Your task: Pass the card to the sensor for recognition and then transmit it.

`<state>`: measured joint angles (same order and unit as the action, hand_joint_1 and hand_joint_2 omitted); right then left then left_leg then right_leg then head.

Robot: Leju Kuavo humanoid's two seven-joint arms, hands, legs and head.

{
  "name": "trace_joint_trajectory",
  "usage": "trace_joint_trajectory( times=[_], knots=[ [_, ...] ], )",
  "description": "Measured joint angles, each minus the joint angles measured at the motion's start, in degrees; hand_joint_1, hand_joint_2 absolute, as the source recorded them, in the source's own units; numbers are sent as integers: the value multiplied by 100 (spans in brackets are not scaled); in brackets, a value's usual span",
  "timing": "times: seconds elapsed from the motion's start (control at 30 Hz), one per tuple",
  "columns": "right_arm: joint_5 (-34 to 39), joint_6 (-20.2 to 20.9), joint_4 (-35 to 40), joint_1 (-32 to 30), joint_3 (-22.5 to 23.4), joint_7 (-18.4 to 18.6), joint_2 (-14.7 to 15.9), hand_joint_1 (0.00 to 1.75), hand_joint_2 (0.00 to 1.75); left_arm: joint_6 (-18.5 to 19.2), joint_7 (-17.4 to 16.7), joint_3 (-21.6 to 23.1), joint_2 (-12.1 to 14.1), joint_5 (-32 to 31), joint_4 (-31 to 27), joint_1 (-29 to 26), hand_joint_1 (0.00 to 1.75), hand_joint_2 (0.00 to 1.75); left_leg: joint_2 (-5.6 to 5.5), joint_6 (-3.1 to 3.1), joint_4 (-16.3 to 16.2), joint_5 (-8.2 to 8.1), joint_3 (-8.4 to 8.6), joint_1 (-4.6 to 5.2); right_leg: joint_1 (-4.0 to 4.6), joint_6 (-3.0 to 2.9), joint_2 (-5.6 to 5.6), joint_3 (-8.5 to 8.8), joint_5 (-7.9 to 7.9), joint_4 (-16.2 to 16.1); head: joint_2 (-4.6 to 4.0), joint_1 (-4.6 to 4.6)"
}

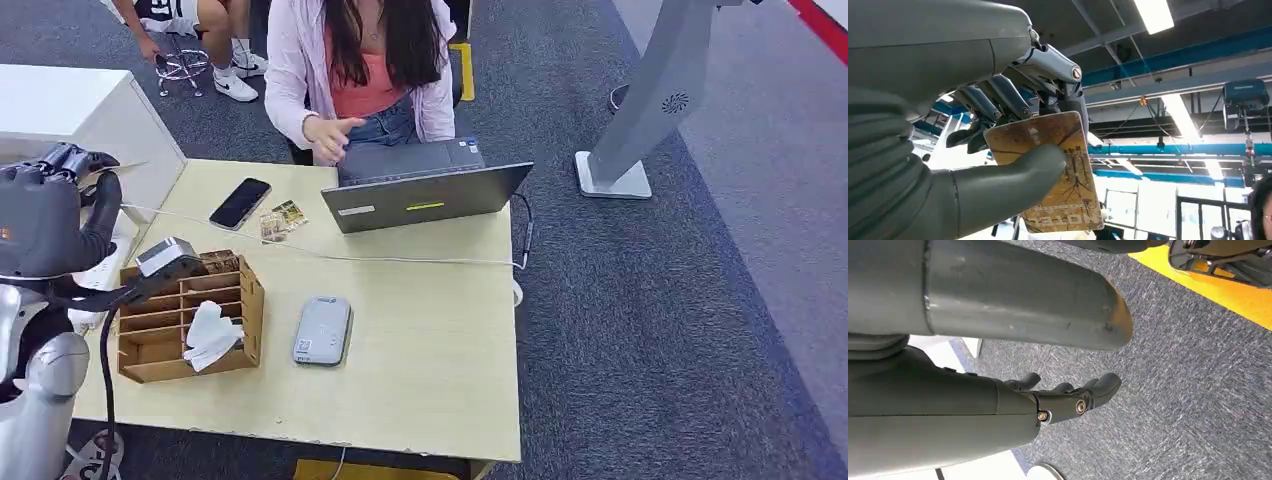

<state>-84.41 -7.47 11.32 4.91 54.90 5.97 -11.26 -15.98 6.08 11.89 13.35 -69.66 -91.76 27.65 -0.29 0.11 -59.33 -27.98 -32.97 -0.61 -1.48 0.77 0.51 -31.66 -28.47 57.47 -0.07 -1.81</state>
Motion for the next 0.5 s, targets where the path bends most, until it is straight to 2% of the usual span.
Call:
trace_joint_trajectory(
  times=[0.13,0.23,0.27,0.4,0.43,0.5],
  knots=[
    [-43,13,0,0,-11,2,0,0,0,-2,-72,31,13,-70,9,97,175,175,1,0,-1,0,-1,-1,1,0,0,-6,0,0,0,-2],
    [-221,63,0,9,-81,9,0,0,0,13,-328,105,-4,-366,469,704,175,175,-8,0,-2,6,-7,-2,1,0,-9,-7,1,0,0,-2],
    [-240,98,0,16,-125,9,0,0,0,-46,-383,107,-13,-466,793,1002,175,175,-8,-1,-2,9,-7,-2,1,-3,-9,-7,6,0,0,-2],
    [-271,136,-4,33,-289,11,0,0,0,-505,-415,107,-92,-811,2732,2290,175,175,3,-8,-2,19,-7,-2,1,-5,3,-9,24,2,0,0],
    [-275,144,-4,36,-321,11,0,0,0,-553,-426,107,-122,-890,3215,2548,175,175,7,-9,-2,20,-6,-2,1,-3,9,-10,26,3,0,0],
    [-275,146,-13,36,-367,20,0,0,0,-581,-492,107,-153,-964,3824,2871,175,175,12,-10,-2,20,-6,-2,1,-3,15,-12,26,3,0,2]
  ],
)
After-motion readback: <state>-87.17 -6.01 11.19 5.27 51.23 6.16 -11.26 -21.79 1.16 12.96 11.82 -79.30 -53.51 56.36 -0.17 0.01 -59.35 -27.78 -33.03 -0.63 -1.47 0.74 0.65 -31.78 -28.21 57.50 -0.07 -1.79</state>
